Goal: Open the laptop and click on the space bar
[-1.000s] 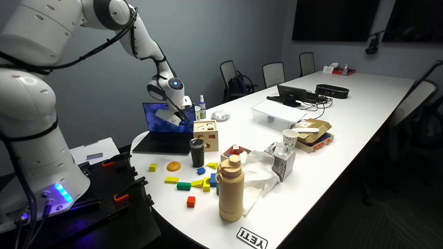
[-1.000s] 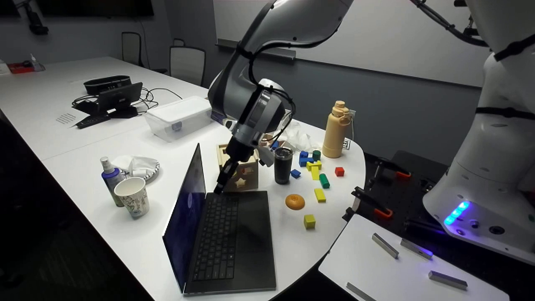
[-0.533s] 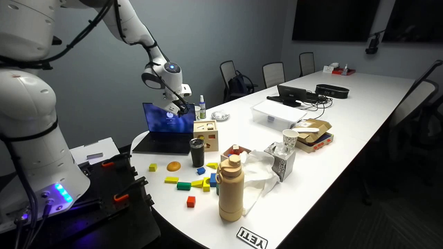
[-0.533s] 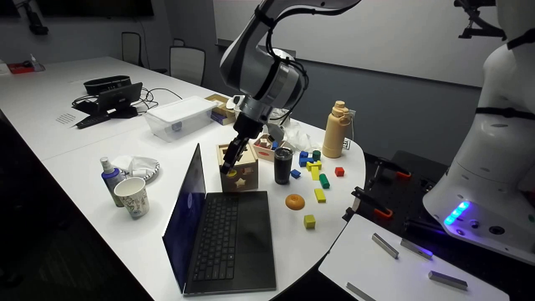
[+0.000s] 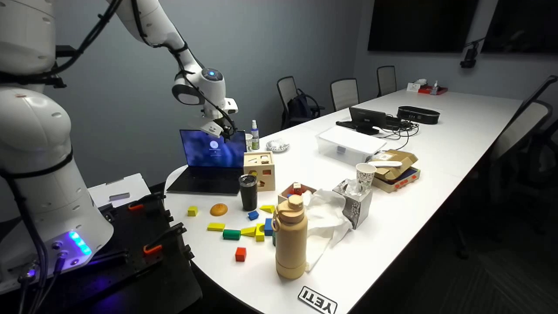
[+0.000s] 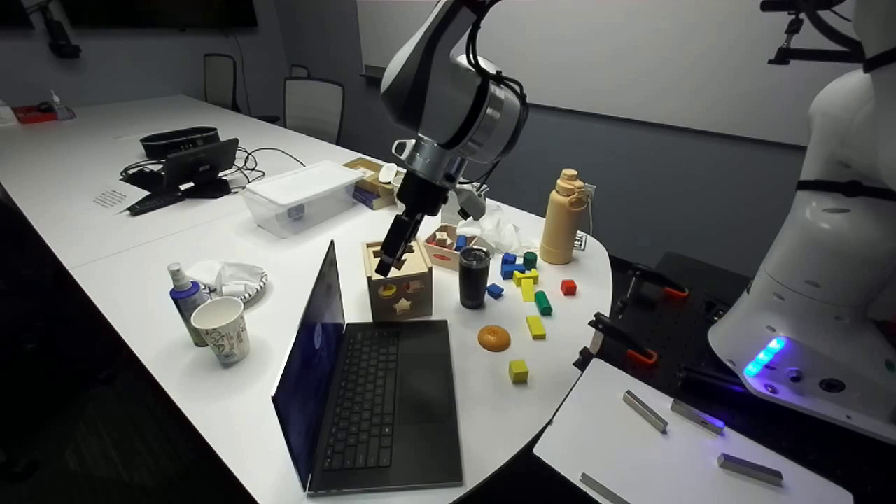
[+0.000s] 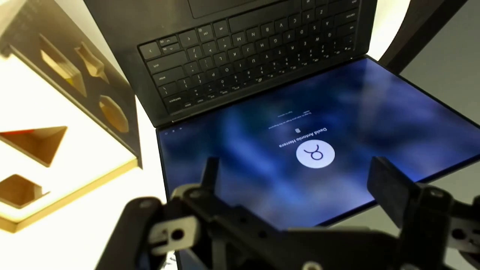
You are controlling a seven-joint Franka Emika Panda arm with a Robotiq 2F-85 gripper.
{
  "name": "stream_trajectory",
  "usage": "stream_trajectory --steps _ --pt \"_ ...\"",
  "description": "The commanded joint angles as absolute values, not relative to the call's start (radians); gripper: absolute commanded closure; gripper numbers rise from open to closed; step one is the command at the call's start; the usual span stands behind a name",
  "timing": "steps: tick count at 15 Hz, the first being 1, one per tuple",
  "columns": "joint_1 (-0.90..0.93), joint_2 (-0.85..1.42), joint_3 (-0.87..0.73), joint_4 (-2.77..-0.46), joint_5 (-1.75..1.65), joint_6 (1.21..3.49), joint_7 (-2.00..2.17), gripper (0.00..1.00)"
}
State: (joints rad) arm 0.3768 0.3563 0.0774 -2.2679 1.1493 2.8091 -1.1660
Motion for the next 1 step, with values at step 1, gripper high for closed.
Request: stream_trajectory --steps 1 --pt "0.391 0.300 0.069 -2.312 1.108 2.785 -1.104 0.00"
